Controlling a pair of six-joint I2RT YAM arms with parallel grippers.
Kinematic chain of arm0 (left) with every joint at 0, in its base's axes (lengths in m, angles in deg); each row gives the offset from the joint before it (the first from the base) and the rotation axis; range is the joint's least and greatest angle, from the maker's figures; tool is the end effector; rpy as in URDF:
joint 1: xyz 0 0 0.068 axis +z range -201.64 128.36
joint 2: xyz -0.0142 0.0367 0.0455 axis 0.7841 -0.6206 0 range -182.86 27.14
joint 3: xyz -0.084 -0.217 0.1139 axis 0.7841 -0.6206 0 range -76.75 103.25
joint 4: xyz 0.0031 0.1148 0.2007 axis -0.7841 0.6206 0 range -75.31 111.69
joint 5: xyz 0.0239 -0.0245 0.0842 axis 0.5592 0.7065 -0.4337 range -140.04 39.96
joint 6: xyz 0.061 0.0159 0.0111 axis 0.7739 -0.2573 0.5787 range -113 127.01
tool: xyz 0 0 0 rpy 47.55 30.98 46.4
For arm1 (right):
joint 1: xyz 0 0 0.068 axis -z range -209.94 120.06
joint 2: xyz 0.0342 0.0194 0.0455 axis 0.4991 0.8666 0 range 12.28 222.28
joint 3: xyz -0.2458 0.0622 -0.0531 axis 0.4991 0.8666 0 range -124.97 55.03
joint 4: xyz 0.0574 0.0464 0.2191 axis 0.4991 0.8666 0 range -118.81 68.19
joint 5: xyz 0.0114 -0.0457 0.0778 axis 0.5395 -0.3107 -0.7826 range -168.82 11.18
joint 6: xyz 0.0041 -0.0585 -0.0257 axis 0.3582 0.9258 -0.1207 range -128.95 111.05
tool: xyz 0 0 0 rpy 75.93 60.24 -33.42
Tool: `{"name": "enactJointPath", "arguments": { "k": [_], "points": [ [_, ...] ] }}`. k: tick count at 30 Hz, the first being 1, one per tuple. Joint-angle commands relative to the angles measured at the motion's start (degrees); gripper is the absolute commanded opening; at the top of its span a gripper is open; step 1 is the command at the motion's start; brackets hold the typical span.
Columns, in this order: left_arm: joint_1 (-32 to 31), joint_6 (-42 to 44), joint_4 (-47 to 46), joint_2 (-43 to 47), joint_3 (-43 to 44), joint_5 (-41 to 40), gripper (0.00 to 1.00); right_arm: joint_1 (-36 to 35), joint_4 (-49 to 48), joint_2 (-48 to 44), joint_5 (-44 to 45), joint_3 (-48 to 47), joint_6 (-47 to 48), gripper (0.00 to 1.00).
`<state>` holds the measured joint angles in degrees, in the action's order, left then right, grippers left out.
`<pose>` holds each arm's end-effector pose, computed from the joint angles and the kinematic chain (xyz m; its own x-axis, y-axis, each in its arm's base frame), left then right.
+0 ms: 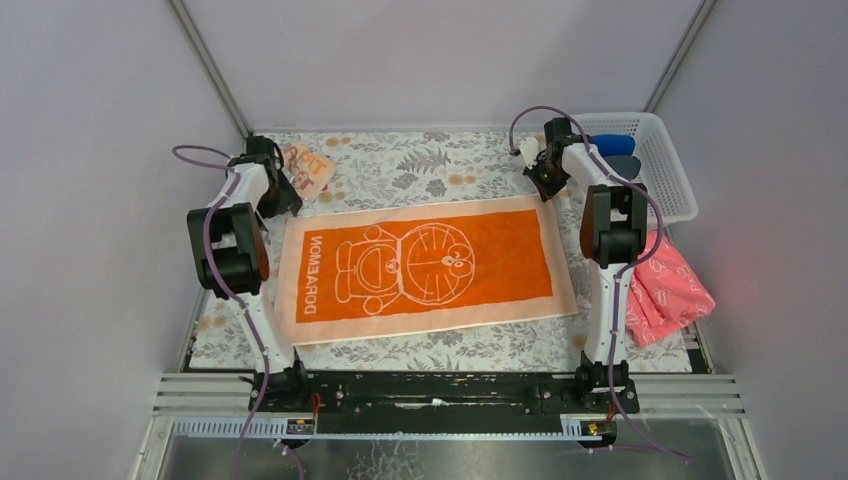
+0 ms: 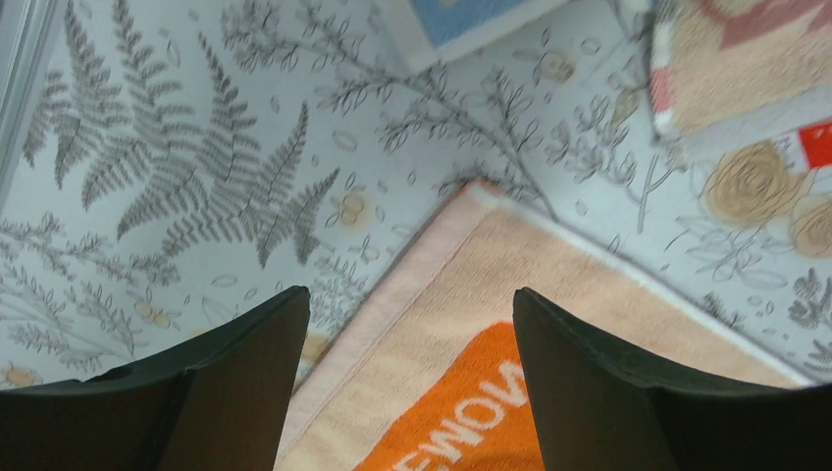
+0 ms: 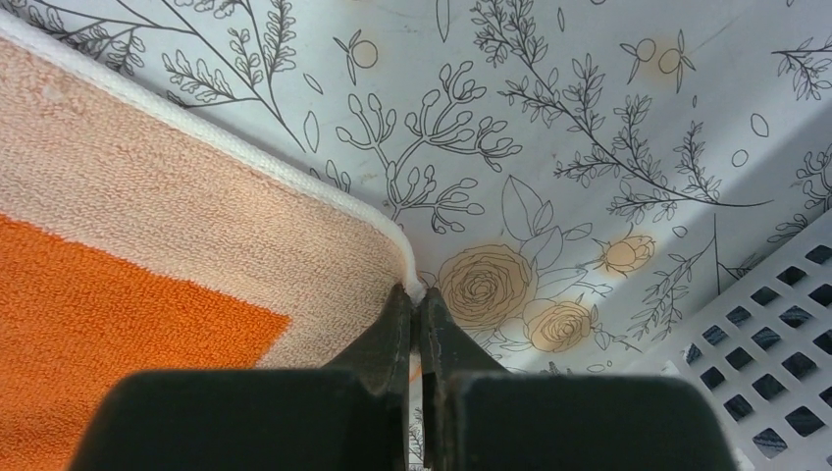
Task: Roll the towels
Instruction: Pick up the towel at the center of the board.
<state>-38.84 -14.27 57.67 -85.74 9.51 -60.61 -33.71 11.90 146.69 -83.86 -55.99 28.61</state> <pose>0.3652 0.0923 0.1871 -0.7501 -0.5362 -0.3871 -0.5927 0.8047 0.0337 0.4661 0.0352 0.1516 -0.6482 -0.6514 -0.3944 -0.6295 0.7498 -0.2037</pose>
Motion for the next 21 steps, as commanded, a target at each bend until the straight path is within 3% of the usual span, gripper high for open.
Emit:
{"name": "enactJointPath", "arguments": {
  "k": [1,7,10,21],
  "points": [
    [-0.1,2.3,1.2,-3.9,4.9,-0.9,0.72,0.5,-0.6,-1.4,3.9,1.8,0.3,0.0],
    [0.0,6.6,2.2,-9.5,9.0,1.2,0.46,0.5,-0.9,-1.5,3.1,2.7,0.0,0.0],
    [0.2,7.8,2.2,-11.4,10.2,2.2,0.4,0.5,-0.9,-1.6,3.3,2.8,0.2,0.0],
    [0.8,9.4,3.2,-17.5,12.1,7.5,0.37,0.5,-1.5,-2.4,3.3,3.9,0.2,0.0]
  ]
}}
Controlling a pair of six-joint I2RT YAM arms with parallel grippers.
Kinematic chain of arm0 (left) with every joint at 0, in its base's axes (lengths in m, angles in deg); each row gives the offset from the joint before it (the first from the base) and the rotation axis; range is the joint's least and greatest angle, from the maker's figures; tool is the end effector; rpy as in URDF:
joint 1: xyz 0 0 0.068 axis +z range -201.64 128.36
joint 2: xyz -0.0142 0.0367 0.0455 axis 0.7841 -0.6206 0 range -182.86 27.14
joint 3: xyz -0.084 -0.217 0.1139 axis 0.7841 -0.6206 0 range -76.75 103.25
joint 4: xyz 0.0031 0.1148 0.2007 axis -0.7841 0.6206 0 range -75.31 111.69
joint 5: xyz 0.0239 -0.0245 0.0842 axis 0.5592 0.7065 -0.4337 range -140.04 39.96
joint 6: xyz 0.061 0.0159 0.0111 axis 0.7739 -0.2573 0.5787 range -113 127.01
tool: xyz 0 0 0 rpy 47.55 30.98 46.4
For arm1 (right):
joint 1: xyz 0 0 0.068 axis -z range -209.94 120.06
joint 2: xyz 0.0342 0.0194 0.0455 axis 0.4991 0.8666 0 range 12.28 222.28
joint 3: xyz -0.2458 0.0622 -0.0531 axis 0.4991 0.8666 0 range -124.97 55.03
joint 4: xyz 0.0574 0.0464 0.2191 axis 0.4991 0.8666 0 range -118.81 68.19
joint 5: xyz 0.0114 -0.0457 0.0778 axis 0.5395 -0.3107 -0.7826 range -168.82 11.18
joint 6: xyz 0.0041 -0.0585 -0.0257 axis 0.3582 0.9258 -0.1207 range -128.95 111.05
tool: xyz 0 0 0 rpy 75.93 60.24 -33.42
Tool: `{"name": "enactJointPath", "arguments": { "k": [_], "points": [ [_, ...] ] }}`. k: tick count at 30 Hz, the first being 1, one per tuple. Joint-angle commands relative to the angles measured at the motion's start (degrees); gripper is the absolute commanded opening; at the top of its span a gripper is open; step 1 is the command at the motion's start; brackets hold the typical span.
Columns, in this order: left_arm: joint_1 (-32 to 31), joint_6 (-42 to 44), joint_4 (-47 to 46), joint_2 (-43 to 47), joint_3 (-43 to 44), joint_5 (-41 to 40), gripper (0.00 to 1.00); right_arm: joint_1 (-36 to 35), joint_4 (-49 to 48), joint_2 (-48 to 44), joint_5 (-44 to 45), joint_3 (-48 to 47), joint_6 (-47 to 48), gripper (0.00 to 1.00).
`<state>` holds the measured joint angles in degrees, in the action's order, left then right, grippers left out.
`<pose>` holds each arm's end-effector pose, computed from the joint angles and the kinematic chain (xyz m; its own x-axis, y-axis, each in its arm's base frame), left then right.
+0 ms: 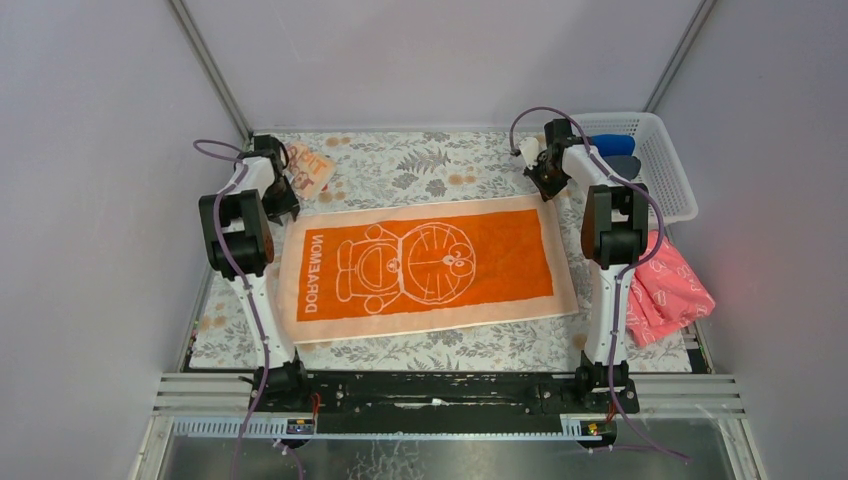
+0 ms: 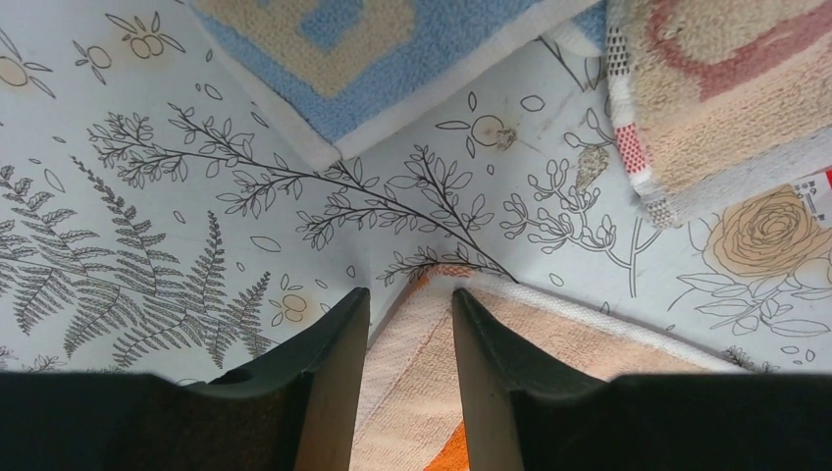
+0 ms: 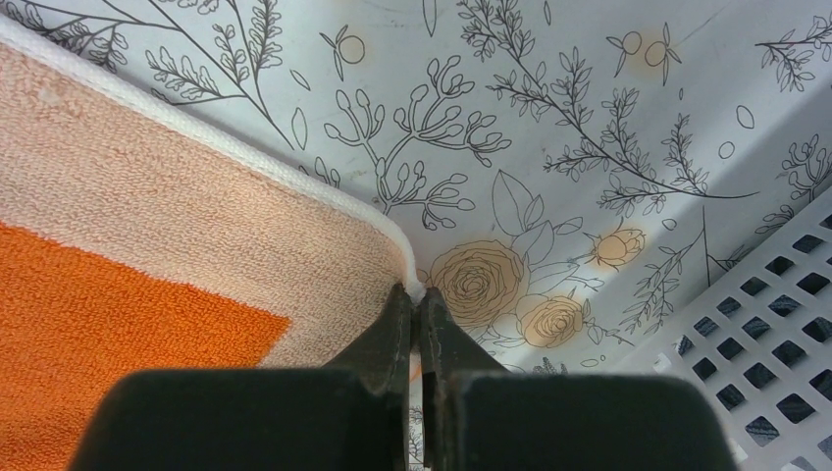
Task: Roll the towels
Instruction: Pick up the towel at the center of the board.
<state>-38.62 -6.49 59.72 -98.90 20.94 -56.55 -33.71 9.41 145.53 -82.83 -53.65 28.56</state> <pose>0.4055 0.0995 0.1494 -0.8482 -0.4341 -0.3034 -0.4662 0.8838 0.0389 0.4645 0.0342 0.1518 -0.6445 -0.6513 -0.4005 -0.6177 0.7523 -0.2292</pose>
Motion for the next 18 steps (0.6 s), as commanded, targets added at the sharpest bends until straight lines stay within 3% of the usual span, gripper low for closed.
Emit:
{"name": "enactJointPath", "arguments": {
  "k": [1,6,12,14,18],
  "points": [
    [0.6,1.8,1.3,-4.8,0.6,4.3,0.36,0.5,1.0,-1.3,2.3,1.5,0.3,0.0],
    [0.6,2.3,1.9,-7.1,0.2,5.5,0.29,0.5,1.0,-1.6,1.8,1.6,0.1,0.0],
    [1.0,3.1,2.3,-8.8,0.4,7.0,0.11,0.5,0.7,-1.8,1.1,1.5,-0.4,0.0],
    [1.2,3.2,2.5,-8.5,1.3,7.6,0.01,0.5,0.6,-1.8,1.0,1.1,-0.6,0.0],
    [1.5,3.3,1.9,-5.2,3.1,6.9,0.0,0.5,0.4,-2.2,2.0,-1.1,-1.6,0.0]
  ]
}}
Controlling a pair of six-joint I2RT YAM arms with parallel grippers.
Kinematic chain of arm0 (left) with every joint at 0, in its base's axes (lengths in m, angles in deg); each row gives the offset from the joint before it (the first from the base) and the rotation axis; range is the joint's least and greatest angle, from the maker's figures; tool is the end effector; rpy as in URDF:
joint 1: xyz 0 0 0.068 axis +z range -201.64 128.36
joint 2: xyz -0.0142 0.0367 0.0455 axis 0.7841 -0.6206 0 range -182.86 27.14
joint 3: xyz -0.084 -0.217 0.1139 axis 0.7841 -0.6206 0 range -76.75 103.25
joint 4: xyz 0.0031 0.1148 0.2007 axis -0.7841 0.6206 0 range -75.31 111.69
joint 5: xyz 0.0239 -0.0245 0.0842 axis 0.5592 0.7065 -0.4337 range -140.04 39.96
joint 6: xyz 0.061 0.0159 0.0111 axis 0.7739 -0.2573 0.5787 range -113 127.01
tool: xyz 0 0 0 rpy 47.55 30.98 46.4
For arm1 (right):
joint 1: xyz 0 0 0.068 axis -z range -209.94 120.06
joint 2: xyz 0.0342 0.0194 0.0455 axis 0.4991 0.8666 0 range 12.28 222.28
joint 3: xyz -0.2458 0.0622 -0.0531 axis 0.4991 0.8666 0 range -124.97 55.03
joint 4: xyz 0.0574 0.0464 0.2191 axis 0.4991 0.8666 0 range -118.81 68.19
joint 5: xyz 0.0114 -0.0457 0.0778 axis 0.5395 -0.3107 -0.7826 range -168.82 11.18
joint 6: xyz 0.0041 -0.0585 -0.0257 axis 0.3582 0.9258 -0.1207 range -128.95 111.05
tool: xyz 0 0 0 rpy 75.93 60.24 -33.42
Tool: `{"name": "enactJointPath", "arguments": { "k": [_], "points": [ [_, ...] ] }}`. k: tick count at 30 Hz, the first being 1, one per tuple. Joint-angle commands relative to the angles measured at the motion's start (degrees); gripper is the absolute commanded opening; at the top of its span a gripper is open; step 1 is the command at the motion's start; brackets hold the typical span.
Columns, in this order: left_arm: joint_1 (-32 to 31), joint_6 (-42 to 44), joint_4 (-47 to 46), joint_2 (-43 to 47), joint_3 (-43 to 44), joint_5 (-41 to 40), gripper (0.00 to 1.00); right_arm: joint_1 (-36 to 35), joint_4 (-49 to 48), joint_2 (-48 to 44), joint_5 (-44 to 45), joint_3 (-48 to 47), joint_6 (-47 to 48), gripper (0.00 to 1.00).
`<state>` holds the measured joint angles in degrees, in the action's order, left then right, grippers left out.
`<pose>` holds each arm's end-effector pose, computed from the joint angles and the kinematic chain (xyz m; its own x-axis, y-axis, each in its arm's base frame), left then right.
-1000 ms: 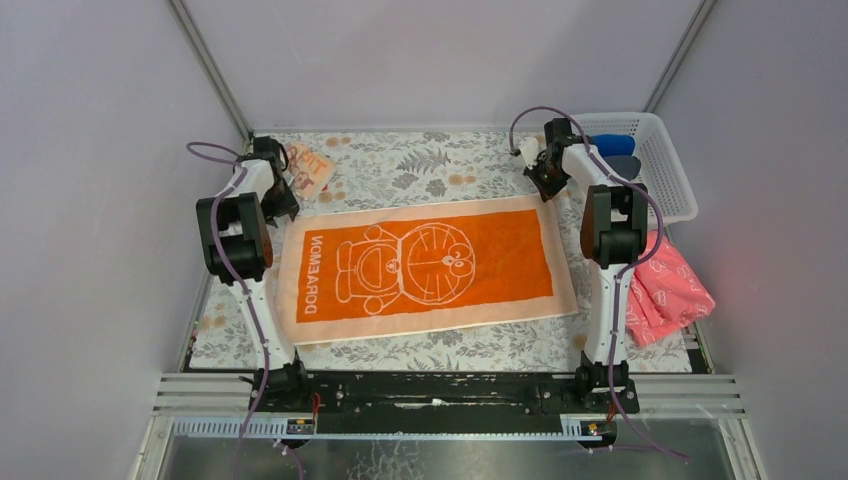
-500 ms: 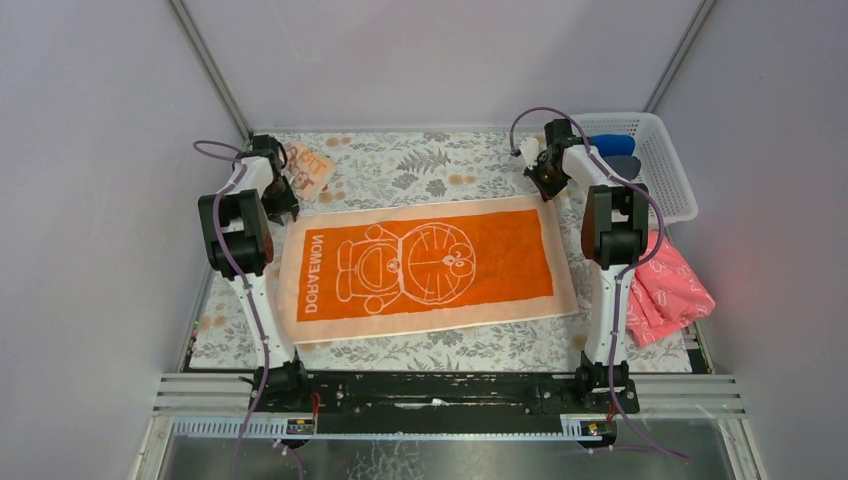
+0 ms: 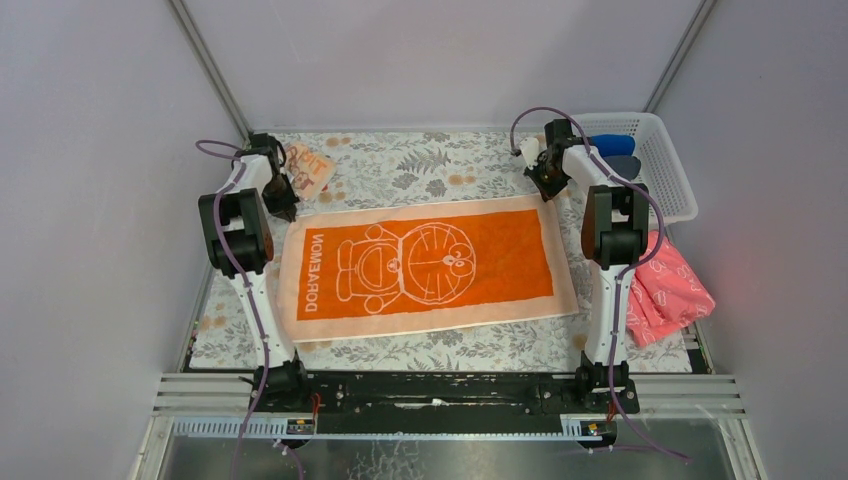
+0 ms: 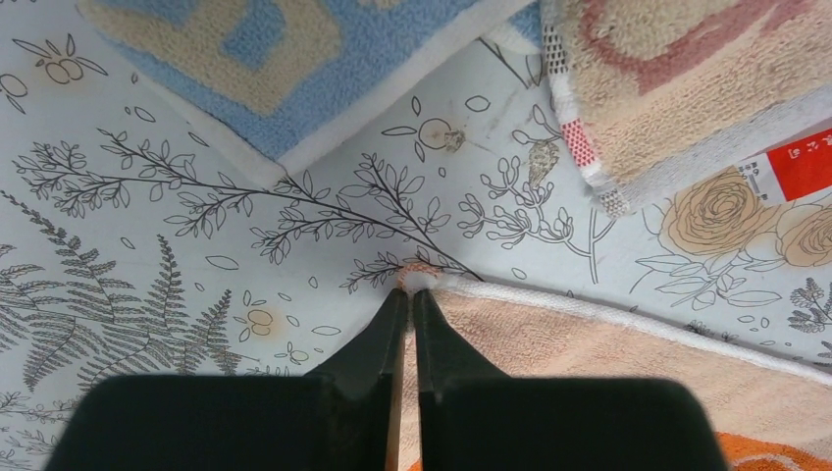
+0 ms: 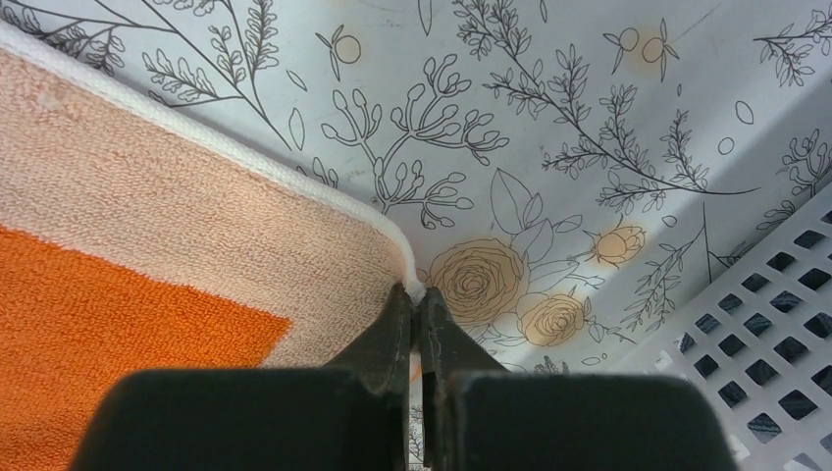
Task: Roll the towels
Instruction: Pick up the towel at the center of the board.
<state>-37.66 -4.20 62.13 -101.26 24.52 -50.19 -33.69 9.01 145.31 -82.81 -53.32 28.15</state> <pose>0.4117 0.1026 0.1467 -0.8705 -0.4170 -0.2614 -0.4194 0.9065 -0.0492 0.4643 0.0340 0.1524 -0.6472 -0.6455 -0.4055 -0.6116 0.7572 -0.2294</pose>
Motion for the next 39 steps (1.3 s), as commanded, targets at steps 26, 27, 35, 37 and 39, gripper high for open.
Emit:
{"name": "enactJointPath", "arguments": {
  "k": [26,27,35,37,39],
  "points": [
    [1.6,-1.1,-8.5,7.0,12.3,3.6,0.0,1.3,-16.3,-13.8,6.6,-0.3,0.4,0.0],
    [1.7,-1.3,-8.7,7.2,12.4,3.5,0.0,1.2,-16.7,-14.1,6.4,0.0,0.5,0.0],
    [2.7,-2.6,-9.6,9.0,12.4,4.9,0.0,1.2,-17.4,-15.3,5.5,0.2,2.6,0.0],
    [2.7,-2.7,-10.1,10.1,10.8,5.2,0.0,1.2,-18.0,-16.5,5.1,2.3,2.6,0.0],
    [2.7,-2.8,-10.5,11.7,8.7,5.3,0.0,1.2,-19.1,-18.4,4.6,5.3,2.7,0.0]
  ]
}}
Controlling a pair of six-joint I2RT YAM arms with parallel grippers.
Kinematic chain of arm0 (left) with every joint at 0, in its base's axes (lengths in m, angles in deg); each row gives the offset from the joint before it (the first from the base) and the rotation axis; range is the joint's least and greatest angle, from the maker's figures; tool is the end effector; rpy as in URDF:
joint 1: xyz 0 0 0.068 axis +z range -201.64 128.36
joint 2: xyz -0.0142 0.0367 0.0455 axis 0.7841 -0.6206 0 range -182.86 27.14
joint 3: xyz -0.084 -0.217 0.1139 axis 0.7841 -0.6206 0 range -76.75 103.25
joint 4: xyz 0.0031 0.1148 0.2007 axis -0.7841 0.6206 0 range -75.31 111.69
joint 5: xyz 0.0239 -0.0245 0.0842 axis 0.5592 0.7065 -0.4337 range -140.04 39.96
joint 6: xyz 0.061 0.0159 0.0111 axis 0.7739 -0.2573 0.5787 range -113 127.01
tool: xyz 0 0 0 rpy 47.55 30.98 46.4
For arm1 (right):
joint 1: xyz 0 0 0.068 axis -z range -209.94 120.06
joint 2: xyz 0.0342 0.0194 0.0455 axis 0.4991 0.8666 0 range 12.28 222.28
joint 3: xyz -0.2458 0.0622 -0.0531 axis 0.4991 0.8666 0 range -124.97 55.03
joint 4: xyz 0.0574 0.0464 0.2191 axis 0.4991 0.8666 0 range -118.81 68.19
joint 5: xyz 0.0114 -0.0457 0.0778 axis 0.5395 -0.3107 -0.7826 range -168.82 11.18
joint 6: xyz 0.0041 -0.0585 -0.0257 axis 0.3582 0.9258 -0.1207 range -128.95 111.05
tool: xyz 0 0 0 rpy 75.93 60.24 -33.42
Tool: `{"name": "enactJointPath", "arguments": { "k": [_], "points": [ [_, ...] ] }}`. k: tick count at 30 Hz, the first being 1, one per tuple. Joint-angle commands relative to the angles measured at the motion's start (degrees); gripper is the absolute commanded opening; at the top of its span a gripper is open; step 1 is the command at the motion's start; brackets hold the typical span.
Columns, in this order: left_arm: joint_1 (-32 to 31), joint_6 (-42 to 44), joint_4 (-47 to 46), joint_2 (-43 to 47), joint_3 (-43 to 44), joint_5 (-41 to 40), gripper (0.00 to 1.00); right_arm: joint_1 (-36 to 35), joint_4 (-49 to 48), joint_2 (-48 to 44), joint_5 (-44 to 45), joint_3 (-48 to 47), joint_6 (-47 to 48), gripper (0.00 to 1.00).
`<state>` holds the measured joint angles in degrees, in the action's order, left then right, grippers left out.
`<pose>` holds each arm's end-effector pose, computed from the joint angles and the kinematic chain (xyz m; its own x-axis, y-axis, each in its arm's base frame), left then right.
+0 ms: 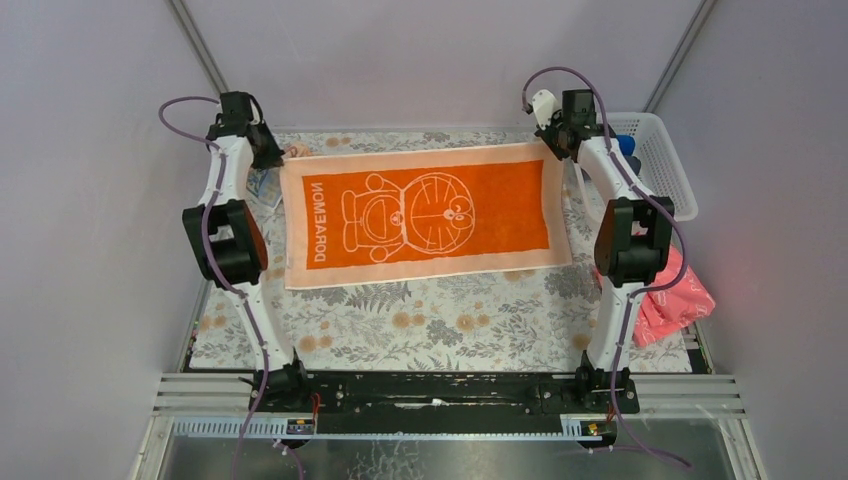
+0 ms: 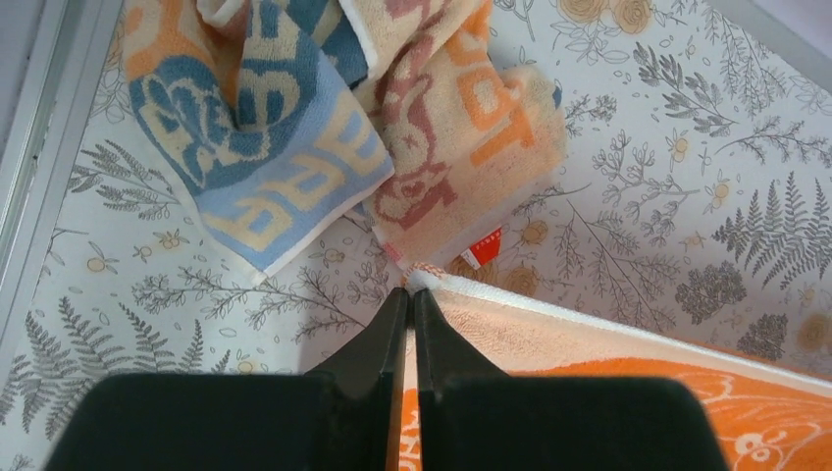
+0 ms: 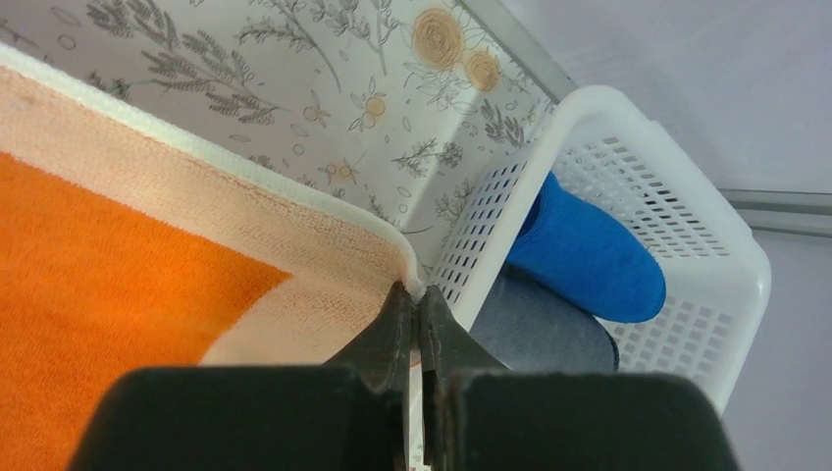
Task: Roll the towels
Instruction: Pick up the towel at the center of the board, then fold the towel at the center of the board.
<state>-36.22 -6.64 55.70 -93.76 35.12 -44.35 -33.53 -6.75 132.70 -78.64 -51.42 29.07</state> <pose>0.4318 0.1140 0.2592 -0.6702 -0.4284 -0.6061 -0.3718 0.9006 -0.2254 0.4661 0.0292 0.2631 -0.4255 -0.6439 -0.6359 -0.4089 0.7636 -0.4996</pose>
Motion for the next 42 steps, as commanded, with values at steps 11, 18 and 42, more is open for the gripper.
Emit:
{"name": "enactJointPath", "arguments": {
  "k": [11,18,42],
  "points": [
    [1.3,-1.4,-7.2,15.7,-18.0,-2.4,0.0,1.1,-5.7,-17.8,2.4,19.3,0.3,0.0],
    [1.3,-4.2,-9.2,23.5,-30.7,-6.8,0.0,1.1,-10.7,-24.6,5.7,30.6,-3.5,0.0],
    [1.6,-15.5,-10.1,38.7,-55.9,-13.8,0.0,0.5,-35.3,-37.8,9.3,63.9,-19.8,0.0]
  ]
}}
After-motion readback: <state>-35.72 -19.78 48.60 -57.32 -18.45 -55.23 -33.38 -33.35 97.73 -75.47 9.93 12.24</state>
